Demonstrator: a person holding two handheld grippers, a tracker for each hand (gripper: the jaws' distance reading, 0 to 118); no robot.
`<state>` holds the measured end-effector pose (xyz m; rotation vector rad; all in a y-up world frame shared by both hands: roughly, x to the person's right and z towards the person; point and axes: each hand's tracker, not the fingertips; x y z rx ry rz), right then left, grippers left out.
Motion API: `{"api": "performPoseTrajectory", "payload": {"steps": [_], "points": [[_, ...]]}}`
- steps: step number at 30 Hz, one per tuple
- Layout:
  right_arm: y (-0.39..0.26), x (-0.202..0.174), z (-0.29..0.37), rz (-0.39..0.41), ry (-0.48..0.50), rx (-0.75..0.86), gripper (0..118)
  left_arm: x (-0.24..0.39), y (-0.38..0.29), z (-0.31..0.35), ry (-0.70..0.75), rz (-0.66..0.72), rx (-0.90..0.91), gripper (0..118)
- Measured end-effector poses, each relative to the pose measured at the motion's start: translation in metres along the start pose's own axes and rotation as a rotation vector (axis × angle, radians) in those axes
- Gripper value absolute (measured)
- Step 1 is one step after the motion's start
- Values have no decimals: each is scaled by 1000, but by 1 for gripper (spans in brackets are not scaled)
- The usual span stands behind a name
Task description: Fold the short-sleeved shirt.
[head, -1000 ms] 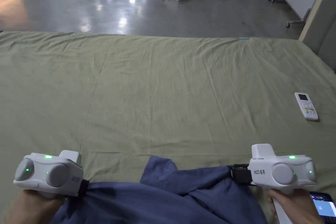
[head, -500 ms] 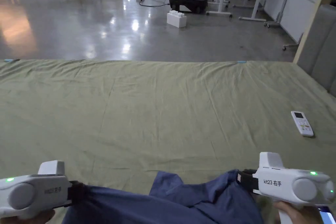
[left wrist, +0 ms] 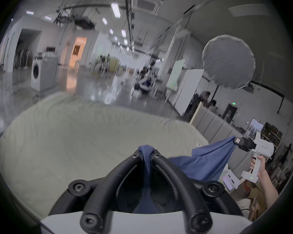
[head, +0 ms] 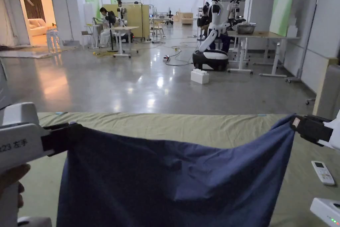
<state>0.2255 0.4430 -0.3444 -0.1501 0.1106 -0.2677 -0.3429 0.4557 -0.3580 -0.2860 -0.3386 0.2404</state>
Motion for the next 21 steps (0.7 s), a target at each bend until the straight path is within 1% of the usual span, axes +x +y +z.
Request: {"api": "performPoseTrajectory", "payload": {"steps": [2, 5, 8, 10, 11, 13, 14, 15, 16, 18, 21], "points": [[31, -12, 11, 44, -42, 56, 2, -2, 31, 20, 44, -11, 104, 7], [69, -29, 24, 94, -63, 120, 2, -5, 69, 43, 75, -22, 177, 7], [101, -41, 30, 122, -91, 183, 2, -7, 97, 58, 111, -44, 241, 7], [120, -46, 32, 137, -107, 194, 2, -6, 108, 68, 142, -55, 276, 7], [127, -51, 34, 150, -111, 223, 2, -6, 113, 72, 149, -60, 281, 7], [143, -62, 37, 205, -125, 262, 2, -5, 121, 77, 157, -47, 301, 7], [149, -64, 36, 209, -137, 275, 2, -4, 127, 77, 161, -53, 295, 7], [156, -68, 36, 230, -142, 292, 2, -7, 130, 75, 178, -61, 300, 7], [161, -70, 32, 223, -149, 267, 2, -5, 133, 73, 208, -75, 307, 7], [167, -73, 29, 231, -160, 274, 2, -4, 135, 66, 243, -102, 298, 7], [172, -76, 22, 254, -176, 272, 2, -8, 141, 56, 241, -94, 296, 7]]}}
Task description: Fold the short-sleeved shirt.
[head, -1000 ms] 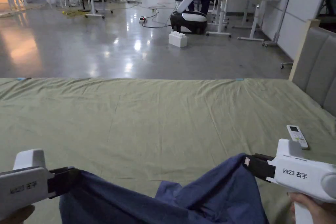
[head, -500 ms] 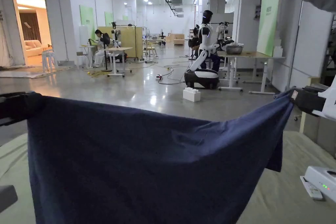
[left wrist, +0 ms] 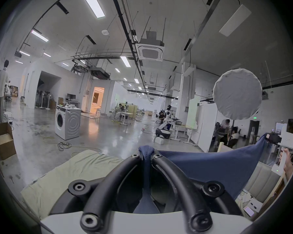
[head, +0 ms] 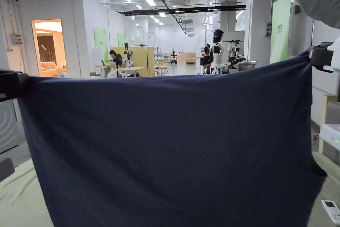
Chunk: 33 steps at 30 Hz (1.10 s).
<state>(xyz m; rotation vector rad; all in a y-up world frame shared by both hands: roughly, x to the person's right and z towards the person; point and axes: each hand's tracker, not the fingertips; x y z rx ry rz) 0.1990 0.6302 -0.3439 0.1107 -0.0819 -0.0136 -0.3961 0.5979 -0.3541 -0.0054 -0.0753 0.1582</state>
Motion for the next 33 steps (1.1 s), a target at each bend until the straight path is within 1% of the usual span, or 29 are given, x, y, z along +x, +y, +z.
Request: {"api": "performPoseTrajectory", "payload": {"steps": [4, 5, 7, 11, 16, 20, 25, 26, 28, 29, 33], "points": [[-6, 3, -10, 7, -14, -4, 2, 0, -4, -16, -6, -7, -6, 7], [-8, 3, -11, 6, -16, -5, 2, -2, -8, -18, -30, 0, 6, 7], [-15, 6, -14, 8, -19, -6, 1, -6, -13, -23, -63, 52, 8, 7], [-23, 7, -25, 19, -23, -26, 2, -9, -22, -42, -43, 20, -18, 7], [-36, 6, -49, 39, -51, -24, 1, -10, -34, -72, -49, 75, -31, 7], [-39, -2, -69, 52, -50, -27, 1, 3, -41, -102, -33, 41, -61, 6], [-38, -5, -104, 84, -50, -14, 1, 5, -41, -149, -32, 67, -78, 6], [-38, -5, -113, 95, -52, -12, 1, 7, -42, -158, -17, 57, -84, 6], [-39, -4, -132, 105, -66, -22, 1, 11, -48, -179, 24, -40, -111, 6], [-43, -2, -141, 101, -66, -26, 1, 11, -50, -189, 42, -61, -113, 6], [-52, 2, -170, 99, -81, -43, 1, 10, -51, -216, 35, 41, -116, 6]]}}
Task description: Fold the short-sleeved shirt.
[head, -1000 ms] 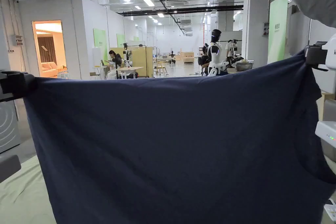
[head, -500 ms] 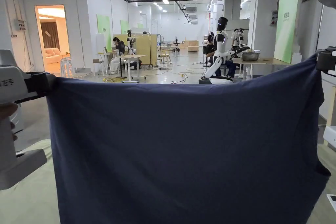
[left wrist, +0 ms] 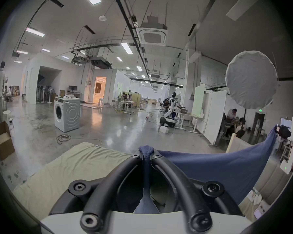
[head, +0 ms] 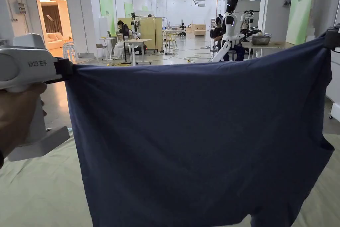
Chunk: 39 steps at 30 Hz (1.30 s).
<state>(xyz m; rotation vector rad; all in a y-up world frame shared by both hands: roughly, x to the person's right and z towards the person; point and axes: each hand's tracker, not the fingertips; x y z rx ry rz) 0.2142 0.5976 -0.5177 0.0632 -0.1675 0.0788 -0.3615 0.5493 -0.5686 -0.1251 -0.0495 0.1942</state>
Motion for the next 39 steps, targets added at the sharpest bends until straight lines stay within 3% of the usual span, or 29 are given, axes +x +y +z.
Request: {"api": "performPoseTrajectory", "payload": {"steps": [3, 9, 16, 20, 23, 24, 25, 29, 31, 39], "points": [[-6, -2, -17, -16, -12, -8, 1, 5, 0, -14, -6, -5, -8, 6], [-19, -2, -48, -29, -51, -37, 1, 20, -6, -35, -16, -156, -40, 6], [-40, -4, -63, -54, -41, -69, 1, 14, -21, -61, -20, -100, -59, 6], [-83, -6, -65, -73, -17, -132, 1, 6, -62, -72, -20, -69, -131, 6], [-130, -3, -57, -134, 22, -231, 1, 0, -109, -69, -38, -24, -219, 6], [-145, -2, -49, -201, 42, -252, 1, -3, -125, -66, -43, -13, -247, 6], [-162, 0, -41, -219, 49, -263, 1, -2, -143, -60, -59, -13, -251, 6], [-214, -1, 17, -175, 56, -324, 1, -13, -193, -26, -102, 49, -314, 6], [-234, 7, 57, -220, 100, -345, 1, -23, -212, 8, -151, 61, -285, 6], [-304, 31, 245, -239, 67, -395, 1, -70, -308, 171, -139, 49, -346, 6]]}}
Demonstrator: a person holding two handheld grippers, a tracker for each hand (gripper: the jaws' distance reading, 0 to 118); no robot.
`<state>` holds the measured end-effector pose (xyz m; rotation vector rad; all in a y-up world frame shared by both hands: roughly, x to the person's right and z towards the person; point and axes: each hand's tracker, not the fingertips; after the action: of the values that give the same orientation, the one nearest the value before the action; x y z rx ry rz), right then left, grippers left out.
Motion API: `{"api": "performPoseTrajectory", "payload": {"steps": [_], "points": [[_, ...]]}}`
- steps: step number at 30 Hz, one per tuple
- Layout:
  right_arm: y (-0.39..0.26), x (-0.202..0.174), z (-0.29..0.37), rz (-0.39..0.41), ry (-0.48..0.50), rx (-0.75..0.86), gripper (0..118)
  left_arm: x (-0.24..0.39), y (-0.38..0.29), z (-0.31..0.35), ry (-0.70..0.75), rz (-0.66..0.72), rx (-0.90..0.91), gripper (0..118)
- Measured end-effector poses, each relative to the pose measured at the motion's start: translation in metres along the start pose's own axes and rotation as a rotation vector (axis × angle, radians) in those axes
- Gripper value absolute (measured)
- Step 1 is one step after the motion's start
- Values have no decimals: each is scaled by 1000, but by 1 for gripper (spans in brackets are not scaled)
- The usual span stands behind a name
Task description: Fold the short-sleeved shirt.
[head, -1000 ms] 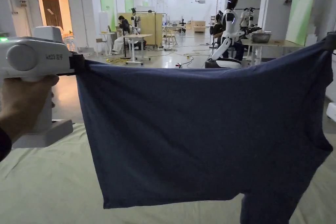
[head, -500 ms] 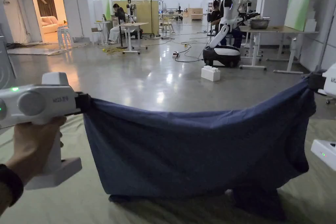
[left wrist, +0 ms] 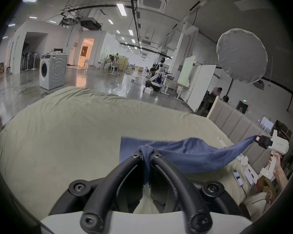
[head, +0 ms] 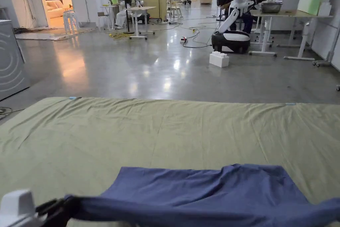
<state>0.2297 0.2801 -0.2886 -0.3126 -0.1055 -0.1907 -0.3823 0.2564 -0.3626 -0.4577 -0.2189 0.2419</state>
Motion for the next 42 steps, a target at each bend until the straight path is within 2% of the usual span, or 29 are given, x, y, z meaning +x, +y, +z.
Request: {"api": "performPoseTrajectory", "payload": {"steps": [4, 6, 10, 16, 18, 19, 20, 21, 22, 23, 26, 29, 32, 35, 36, 37, 38, 39, 40, 41, 42], "points": [[-57, 9, 50, -1, -30, -162, 1, -16, -70, 39, 67, -43, -48, 6], [-81, 11, 61, 28, -39, -227, 1, -22, -96, 46, 55, -51, -133, 6], [-118, 21, 65, 0, -74, -342, 0, -32, -137, 42, 53, -11, -230, 6], [-135, 33, 66, -19, -85, -401, 0, -48, -149, 34, 41, 37, -260, 6], [-135, 35, 68, -40, -74, -402, 0, -44, -149, 38, 67, -6, -261, 8], [-134, 34, 70, -46, -70, -392, 3, -43, -147, 39, 109, -36, -260, 16], [-130, 32, 72, -50, -63, -376, 14, -41, -143, 43, 127, -71, -245, 33], [-130, 42, 77, -52, -53, -348, 41, -38, -139, 49, 131, -109, -199, 61], [-123, 38, 82, -40, -40, -298, 55, -32, -130, 59, 129, -128, -162, 78], [-116, 32, 85, -35, -44, -260, 58, -26, -121, 67, 141, -146, -133, 86], [-91, 11, 98, -18, -27, -150, 58, 4, -91, 95, 199, -235, 3, 87], [-66, -17, 111, -11, -4, -25, 70, 46, -63, 129, 186, -300, 144, 87], [-54, -40, 124, -4, 5, 97, 72, 83, -51, 150, 214, -335, 238, 87], [-55, -57, 125, 71, 24, 125, 72, 99, -55, 150, 220, -342, 225, 84], [-56, -60, 123, 112, 17, 109, 72, 103, -58, 150, 224, -342, 227, 74], [-58, -68, 122, 152, 16, 89, 67, 107, -60, 151, 221, -337, 238, 58], [-60, -71, 122, 183, 21, 77, 56, 109, -59, 149, 204, -328, 242, 36], [-63, -73, 124, 180, 25, 78, 38, 111, -60, 149, 194, -321, 240, 13], [-65, -75, 126, 177, 33, 75, 22, 113, -62, 151, 177, -323, 236, 12], [-67, -78, 127, 167, 51, 67, 13, 114, -62, 152, 155, -331, 221, 11], [-69, -78, 127, 147, 62, 54, 1, 115, -62, 152, 156, -337, 212, 4]]}}
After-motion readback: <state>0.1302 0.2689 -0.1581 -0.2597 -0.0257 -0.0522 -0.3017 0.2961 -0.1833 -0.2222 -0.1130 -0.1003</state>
